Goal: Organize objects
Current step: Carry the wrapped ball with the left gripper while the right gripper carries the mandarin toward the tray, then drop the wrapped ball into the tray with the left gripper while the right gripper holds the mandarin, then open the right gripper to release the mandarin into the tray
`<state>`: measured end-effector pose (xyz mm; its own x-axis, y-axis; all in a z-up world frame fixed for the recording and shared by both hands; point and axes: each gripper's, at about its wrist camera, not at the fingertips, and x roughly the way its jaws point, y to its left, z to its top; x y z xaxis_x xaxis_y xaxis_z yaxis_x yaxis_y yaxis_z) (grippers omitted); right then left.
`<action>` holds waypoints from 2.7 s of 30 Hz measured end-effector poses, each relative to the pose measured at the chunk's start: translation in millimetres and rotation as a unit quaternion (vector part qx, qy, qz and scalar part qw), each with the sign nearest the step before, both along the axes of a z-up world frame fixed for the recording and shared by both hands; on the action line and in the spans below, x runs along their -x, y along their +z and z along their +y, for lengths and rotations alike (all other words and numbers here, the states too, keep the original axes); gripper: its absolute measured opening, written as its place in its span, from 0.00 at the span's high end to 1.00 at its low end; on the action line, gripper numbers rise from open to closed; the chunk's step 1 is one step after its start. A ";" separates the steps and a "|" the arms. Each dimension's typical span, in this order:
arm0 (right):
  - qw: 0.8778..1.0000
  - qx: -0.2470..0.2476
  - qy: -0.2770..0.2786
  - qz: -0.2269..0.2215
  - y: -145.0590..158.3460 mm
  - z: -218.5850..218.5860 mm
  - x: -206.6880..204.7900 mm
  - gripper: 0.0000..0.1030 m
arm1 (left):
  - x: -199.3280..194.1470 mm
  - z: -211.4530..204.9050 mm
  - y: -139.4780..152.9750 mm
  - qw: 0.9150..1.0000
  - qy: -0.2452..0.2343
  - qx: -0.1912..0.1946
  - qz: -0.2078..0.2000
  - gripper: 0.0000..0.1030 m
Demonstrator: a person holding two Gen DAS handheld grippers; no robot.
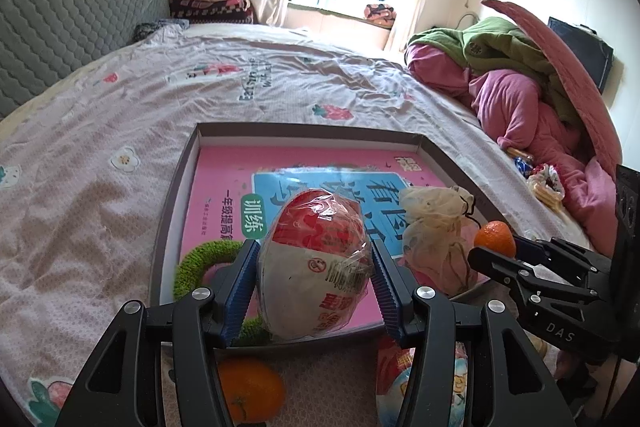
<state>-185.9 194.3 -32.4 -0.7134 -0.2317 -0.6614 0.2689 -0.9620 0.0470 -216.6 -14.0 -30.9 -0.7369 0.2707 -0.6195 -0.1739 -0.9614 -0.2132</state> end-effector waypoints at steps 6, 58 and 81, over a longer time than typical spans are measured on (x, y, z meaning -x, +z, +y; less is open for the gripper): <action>1.000 -0.004 0.003 -0.005 -2.0 -2.3 4.3 0.61 | 3.7 1.4 -3.7 1.000 -0.001 0.002 -0.008 0.45; 1.000 -0.011 -0.005 -0.017 -0.8 -2.8 3.7 0.60 | 8.0 15.0 -14.2 0.998 -0.002 0.023 -0.053 0.45; 1.000 -0.003 -0.017 -0.021 -3.4 -0.4 3.4 0.56 | -5.2 10.5 -8.4 0.998 0.003 0.020 -0.056 0.43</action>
<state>-189.3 193.9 -35.8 -0.6917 -0.2041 -0.6927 0.2346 -0.9707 0.0517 -211.4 -3.5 -39.3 -0.6634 0.2396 -0.7089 -0.1453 -0.9706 -0.1920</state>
